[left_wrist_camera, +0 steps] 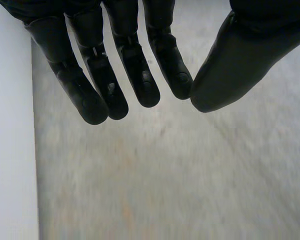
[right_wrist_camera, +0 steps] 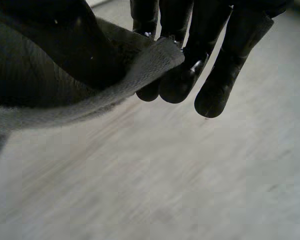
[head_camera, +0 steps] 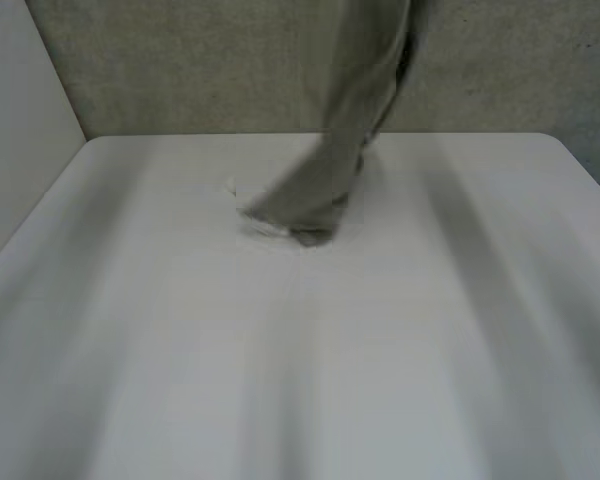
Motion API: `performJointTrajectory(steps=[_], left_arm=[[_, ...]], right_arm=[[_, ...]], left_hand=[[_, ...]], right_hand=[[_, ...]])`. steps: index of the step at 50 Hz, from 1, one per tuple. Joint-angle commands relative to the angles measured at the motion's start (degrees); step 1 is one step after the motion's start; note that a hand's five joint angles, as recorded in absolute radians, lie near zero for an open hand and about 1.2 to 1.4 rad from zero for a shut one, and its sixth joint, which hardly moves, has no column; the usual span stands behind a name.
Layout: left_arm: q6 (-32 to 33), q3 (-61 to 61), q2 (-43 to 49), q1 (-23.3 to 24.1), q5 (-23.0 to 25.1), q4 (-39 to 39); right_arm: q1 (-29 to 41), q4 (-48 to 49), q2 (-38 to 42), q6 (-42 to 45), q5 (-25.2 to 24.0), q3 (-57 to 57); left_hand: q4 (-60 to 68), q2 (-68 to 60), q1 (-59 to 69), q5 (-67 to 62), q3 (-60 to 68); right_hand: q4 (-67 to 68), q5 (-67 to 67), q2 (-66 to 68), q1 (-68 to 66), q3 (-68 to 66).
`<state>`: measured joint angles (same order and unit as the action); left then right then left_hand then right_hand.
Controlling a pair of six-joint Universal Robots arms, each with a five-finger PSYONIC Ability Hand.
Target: Fold the towel.
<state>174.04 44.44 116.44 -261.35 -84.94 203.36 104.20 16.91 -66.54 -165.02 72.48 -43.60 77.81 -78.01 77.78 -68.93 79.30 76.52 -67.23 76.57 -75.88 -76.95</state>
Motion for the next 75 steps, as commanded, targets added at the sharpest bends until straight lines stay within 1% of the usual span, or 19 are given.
performJointTrajectory(steps=[1,5,12,14,15,16,20,28,33,39,48,57,59,60,61,62,66,72,75], left_arm=[[1.2,17.7,-0.9,-2.8,3.5,2.8],[1.7,29.0,-1.5,-2.2,7.5,6.0],[1.6,40.5,-0.7,0.8,8.9,7.3],[1.7,43.4,0.7,4.2,8.9,7.4],[1.7,43.5,0.7,4.2,8.9,7.4],[1.7,44.1,1.6,5.8,8.9,7.4],[1.7,44.5,2.5,8.6,8.9,7.7],[1.7,43.1,4.1,13.5,8.9,7.7],[1.7,41.1,6.9,18.8,8.8,7.4],[1.7,40.2,10.6,20.7,8.8,6.9],[2.2,38.2,14.3,23.6,7.9,7.4],[1.9,36.4,17.1,25.4,7.5,6.4],[2.1,36.2,17.5,26.1,6.6,6.5],[2.2,35.7,18.0,26.4,5.1,6.6],[2.2,35.7,18.0,26.4,5.1,6.6],[2.3,35.3,18.5,26.5,3.2,6.6],[2.7,34.7,18.6,26.3,-2.2,6.1],[3.6,36.0,15.4,24.6,-3.4,5.7],[3.8,39.6,8.6,19.5,-3.3,6.2]], right_arm=[[-0.2,-11.7,4.1,7.8,-4.3,-2.3],[0.5,-16.5,3.9,14.2,-5.2,-8.6],[1.0,-17.0,1.1,18.3,-4.5,-18.5],[2.6,-17.0,-1.0,18.9,-4.2,-22.5],[2.6,-17.0,-1.0,18.9,-4.2,-22.5],[3.7,-17.2,-2.0,19.2,-4.1,-24.0],[4.7,-17.4,-3.5,19.2,-3.7,-26.4],[7.2,-17.7,-11.3,11.9,2.1,-28.8],[7.1,-17.6,-20.1,0.5,5.6,-27.5],[7.0,-17.7,-28.6,-7.9,5.9,-25.0],[7.2,-18.0,-33.9,-9.8,5.7,-24.8],[7.4,-19.0,-34.4,-9.8,5.7,-26.4],[7.4,-19.1,-34.5,-9.9,5.6,-26.6],[7.4,-19.0,-34.6,-9.9,5.4,-27.1],[7.4,-19.0,-34.6,-9.9,5.4,-27.1],[7.4,-19.0,-34.8,-9.9,5.3,-27.5],[7.1,-19.0,-35.1,-9.7,5.0,-28.3],[6.4,-19.9,-34.5,-9.1,4.6,-27.9],[4.6,-21.8,-33.4,-6.6,3.2,-28.0]], left_hand=[[2.2,-2.0,2.2,-1.1,0.7],[2.2,-2.0,2.2,-1.1,0.7],[2.2,-2.0,2.2,-1.1,0.7],[-24.0,24.2,-24.0,25.1,-25.5],[-24.2,24.4,-24.2,25.3,-25.7],[-37.0,37.2,-37.0,38.1,-38.5],[-39.8,40.0,-39.8,41.0,-41.3],[-39.8,40.0,-39.8,41.0,-41.3],[-39.3,39.5,-39.3,40.5,-40.8],[-40.3,40.5,-40.3,41.5,-41.8],[-45.6,45.8,-45.5,46.7,-47.1],[-43.1,43.3,-43.0,44.2,-44.5],[-36.0,36.2,-35.9,37.1,-37.5],[-18.7,18.9,-18.6,19.8,-20.1],[-18.5,18.7,-18.5,19.6,-20.0],[2.0,-1.8,2.0,-0.9,0.5],[2.2,-2.0,2.2,-1.1,0.7],[2.2,-2.0,2.2,-1.1,0.7],[2.2,-2.0,2.2,-1.1,0.7]], right_hand=[[3.5,-2.8,3.4,-4.1,-3.0],[3.5,-2.8,3.4,-4.1,-3.0],[3.5,-2.8,3.4,-4.1,-3.0],[3.5,-2.8,3.4,-4.1,-3.0],[3.5,-2.8,3.4,-4.1,-3.0],[3.5,-2.8,3.4,-4.1,-3.0],[3.5,-2.8,3.4,-4.1,-3.0],[3.5,-2.8,3.4,-4.1,-3.0],[3.5,-2.8,3.4,-4.1,-3.0],[3.5,-2.8,3.4,-4.1,-3.0],[3.5,-2.8,3.4,-4.1,-3.0],[3.5,-2.8,3.4,-4.1,-3.0],[3.5,-2.8,3.4,-4.1,-3.0],[3.5,-2.8,3.4,-4.1,-3.0],[3.5,-2.8,3.4,-4.1,-3.0],[3.5,-2.8,3.4,-4.1,-3.0],[3.5,-2.8,3.4,-4.1,-3.0],[3.5,-2.8,3.4,-4.1,-3.0],[3.5,-2.8,3.4,-4.1,-3.0]])
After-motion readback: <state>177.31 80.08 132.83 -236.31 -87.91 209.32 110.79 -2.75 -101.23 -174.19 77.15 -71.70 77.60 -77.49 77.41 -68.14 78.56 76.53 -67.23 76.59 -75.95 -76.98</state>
